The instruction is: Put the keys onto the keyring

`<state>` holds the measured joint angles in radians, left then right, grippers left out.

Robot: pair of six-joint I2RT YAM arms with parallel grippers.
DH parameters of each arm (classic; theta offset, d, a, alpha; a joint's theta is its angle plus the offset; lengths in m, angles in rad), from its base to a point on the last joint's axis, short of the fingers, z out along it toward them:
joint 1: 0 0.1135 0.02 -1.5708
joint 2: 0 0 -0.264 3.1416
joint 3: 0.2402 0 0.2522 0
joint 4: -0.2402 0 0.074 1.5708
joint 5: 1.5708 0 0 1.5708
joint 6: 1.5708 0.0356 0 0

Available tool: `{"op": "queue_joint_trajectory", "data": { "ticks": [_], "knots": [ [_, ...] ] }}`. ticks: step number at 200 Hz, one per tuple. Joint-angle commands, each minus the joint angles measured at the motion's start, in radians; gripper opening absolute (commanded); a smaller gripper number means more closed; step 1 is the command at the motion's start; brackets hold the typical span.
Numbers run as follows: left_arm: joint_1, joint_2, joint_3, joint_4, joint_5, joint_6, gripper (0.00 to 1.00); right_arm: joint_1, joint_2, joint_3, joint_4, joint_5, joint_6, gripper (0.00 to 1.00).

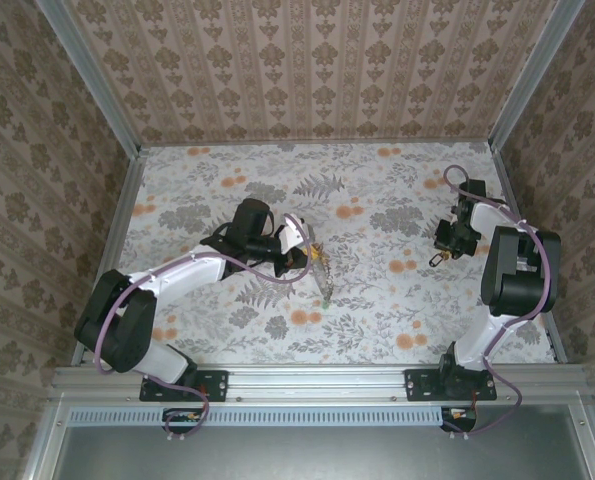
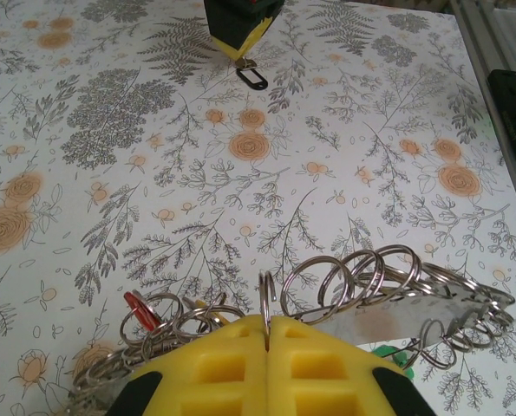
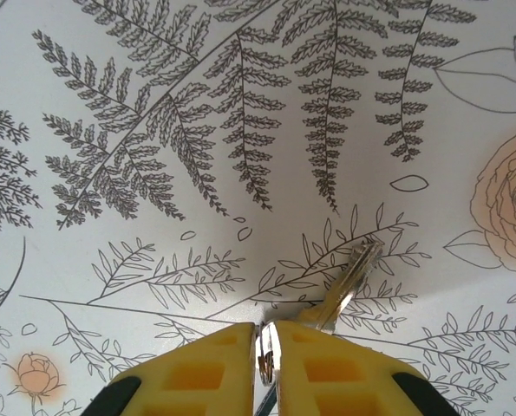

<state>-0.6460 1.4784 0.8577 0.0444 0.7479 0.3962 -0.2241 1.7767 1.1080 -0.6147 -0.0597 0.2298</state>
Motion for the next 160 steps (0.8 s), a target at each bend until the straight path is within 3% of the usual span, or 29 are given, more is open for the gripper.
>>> {"op": "queue_joint_trajectory", "data": {
  "ticks": [1,23,160],
  "knots": [
    [0.005,0.006,0.033,0.003,0.038,0.012,0.00,0.009,0.017,0.024,-0.047,0.008,-0.017,0.16],
    [0.005,0.004,0.032,0.003,0.038,0.013,0.00,0.014,0.022,0.024,-0.054,0.012,-0.018,0.19],
    [0.006,0.003,0.032,-0.005,0.038,0.018,0.00,0.027,0.007,0.021,-0.071,0.046,-0.022,0.12]
  ]
}}
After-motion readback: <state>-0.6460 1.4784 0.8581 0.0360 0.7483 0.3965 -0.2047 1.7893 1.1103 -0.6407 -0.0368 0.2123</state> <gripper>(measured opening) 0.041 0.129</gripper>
